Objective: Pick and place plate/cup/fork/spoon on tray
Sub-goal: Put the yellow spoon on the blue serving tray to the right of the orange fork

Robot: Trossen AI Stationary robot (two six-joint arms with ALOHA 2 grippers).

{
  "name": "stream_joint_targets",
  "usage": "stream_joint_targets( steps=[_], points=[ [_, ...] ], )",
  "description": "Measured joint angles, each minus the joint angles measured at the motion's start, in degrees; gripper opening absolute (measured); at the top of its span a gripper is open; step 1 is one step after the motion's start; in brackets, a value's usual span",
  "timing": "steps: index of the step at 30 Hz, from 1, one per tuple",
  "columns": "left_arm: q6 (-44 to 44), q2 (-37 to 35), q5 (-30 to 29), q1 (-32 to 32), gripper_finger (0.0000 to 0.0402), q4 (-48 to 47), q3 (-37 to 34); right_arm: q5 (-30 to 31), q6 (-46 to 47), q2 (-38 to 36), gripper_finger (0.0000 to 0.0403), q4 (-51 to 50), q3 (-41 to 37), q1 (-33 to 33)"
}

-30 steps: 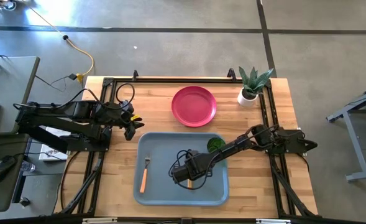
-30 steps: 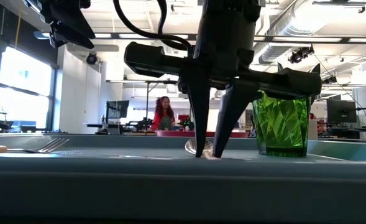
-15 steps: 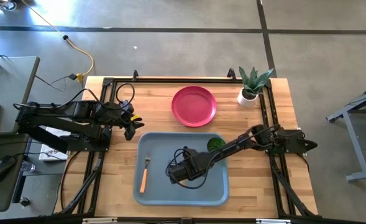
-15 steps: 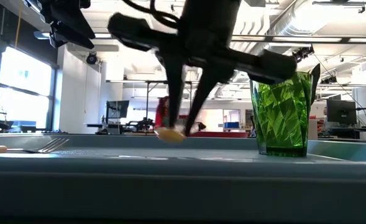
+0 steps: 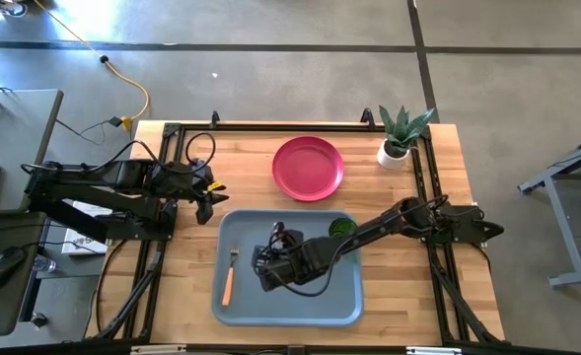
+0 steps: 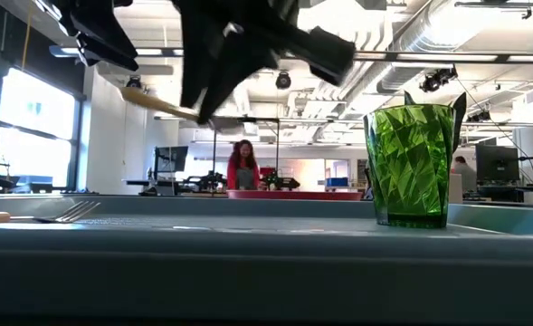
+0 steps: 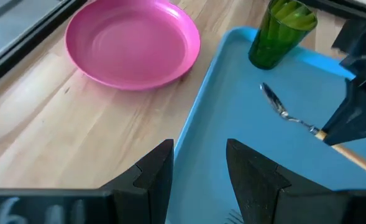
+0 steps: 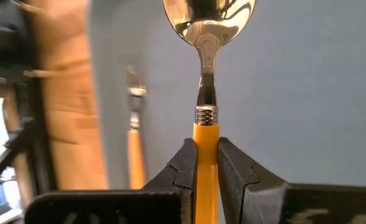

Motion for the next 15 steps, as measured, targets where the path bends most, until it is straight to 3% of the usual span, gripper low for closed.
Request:
stream_joint_targets(
  steps=[11, 15],
  points=[
    [6.42, -0.37, -0.59, 0.0, 0.014, -1.24, 0.38, 5.46, -4.46, 0.0, 0.0003, -0.02, 7.4, -0.7],
    [9.89, -0.33, -3.34, 0.01, 0.014, -4.99, 2.87, 6.93, -5.83, -0.01, 0.0003, 0.09, 8.71, -1.43]
  ],
)
